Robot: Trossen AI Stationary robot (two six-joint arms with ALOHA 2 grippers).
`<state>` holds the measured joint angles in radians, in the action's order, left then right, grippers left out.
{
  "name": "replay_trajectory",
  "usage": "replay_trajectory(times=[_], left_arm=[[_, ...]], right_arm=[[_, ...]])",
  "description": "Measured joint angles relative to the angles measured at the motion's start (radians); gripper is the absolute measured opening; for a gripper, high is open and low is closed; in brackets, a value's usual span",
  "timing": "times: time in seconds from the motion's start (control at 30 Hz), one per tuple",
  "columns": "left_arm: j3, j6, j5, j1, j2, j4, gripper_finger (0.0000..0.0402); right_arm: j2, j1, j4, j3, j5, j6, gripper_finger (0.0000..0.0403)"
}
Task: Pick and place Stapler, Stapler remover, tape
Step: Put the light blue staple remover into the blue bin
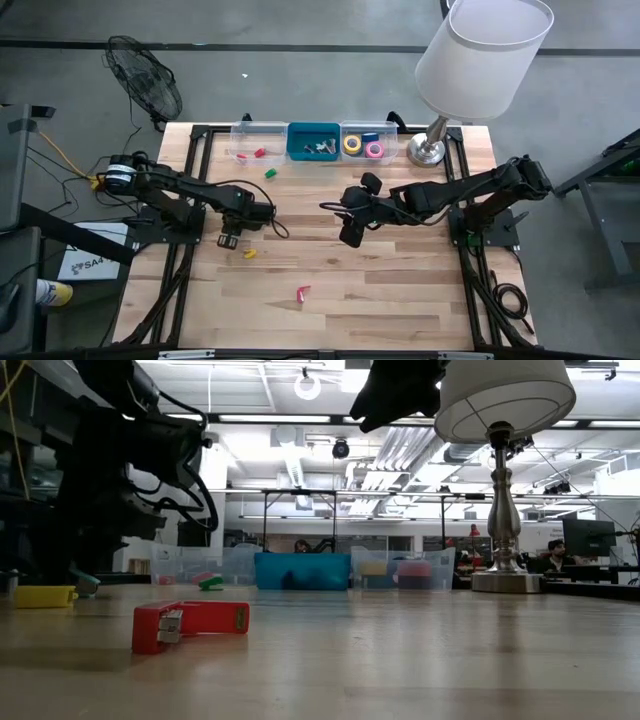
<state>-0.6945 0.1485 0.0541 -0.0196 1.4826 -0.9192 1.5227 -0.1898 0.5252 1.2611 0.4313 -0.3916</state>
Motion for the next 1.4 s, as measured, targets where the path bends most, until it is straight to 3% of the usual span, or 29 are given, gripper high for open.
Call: replay_trajectory(times=[0.3, 0.8, 1.4], left_arm=[[-0.015, -0.029, -0.01, 0.0, 0.004, -0.002, 0.0103], [-0.167, -0.02, -0.01, 0.0, 0.003, 0.037, 0.0092], [-0.434, 0.054, 0.2, 0.006, 0.003, 0.026, 0.0092]], right_arm=[[0.0, 0.0, 0.007, 0.0, 0.0, 0.0, 0.0181], [0.0, 0.0, 0.009, 0.0, 0.0, 0.008, 0.0181], [0.0, 0.0, 0.009, 0.0, 0.0, 0.008, 0.0181]])
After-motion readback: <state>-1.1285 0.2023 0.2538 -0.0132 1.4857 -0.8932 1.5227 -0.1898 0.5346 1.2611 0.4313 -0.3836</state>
